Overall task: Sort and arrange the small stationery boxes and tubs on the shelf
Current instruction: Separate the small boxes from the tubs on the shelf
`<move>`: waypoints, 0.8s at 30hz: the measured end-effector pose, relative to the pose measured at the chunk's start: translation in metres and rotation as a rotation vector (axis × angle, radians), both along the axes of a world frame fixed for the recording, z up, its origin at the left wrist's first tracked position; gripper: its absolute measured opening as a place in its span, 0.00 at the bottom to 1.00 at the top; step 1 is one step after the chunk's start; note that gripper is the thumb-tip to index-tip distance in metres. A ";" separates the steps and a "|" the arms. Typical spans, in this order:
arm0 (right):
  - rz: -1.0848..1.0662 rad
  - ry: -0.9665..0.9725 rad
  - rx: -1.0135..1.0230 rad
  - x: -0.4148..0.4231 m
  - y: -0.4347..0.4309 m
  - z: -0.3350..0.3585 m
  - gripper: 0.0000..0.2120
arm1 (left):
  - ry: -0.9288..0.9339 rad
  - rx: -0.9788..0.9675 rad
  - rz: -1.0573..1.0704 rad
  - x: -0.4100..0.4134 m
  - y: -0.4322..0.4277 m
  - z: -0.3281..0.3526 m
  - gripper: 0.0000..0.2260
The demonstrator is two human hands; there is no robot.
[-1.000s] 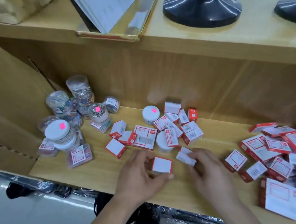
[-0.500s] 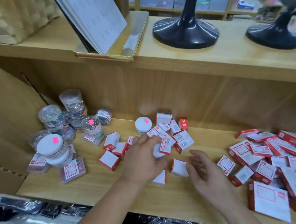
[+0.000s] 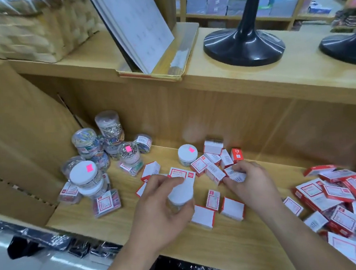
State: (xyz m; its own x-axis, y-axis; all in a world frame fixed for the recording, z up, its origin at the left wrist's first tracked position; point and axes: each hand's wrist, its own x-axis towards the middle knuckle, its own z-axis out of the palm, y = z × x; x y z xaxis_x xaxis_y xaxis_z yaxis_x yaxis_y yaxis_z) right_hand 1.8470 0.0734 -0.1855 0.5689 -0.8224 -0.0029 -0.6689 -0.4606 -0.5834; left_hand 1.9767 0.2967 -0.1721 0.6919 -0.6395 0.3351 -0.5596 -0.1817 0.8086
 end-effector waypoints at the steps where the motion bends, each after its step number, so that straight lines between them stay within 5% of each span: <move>1: -0.006 0.010 -0.009 0.001 0.000 0.000 0.14 | 0.013 0.002 0.011 0.001 0.003 -0.003 0.21; 11: -0.071 -0.184 0.014 -0.018 0.003 0.019 0.12 | 0.050 0.051 0.096 -0.009 0.018 0.003 0.20; 16: 0.144 -0.371 0.088 0.017 0.044 0.068 0.15 | 0.029 0.076 0.156 0.001 0.034 0.005 0.22; 19: 0.250 -0.357 0.202 0.060 0.066 0.071 0.15 | 0.000 0.117 0.229 0.011 0.052 0.003 0.23; 24: 0.350 -0.251 0.111 0.135 0.073 0.062 0.15 | 0.015 0.160 0.259 0.051 0.074 0.001 0.19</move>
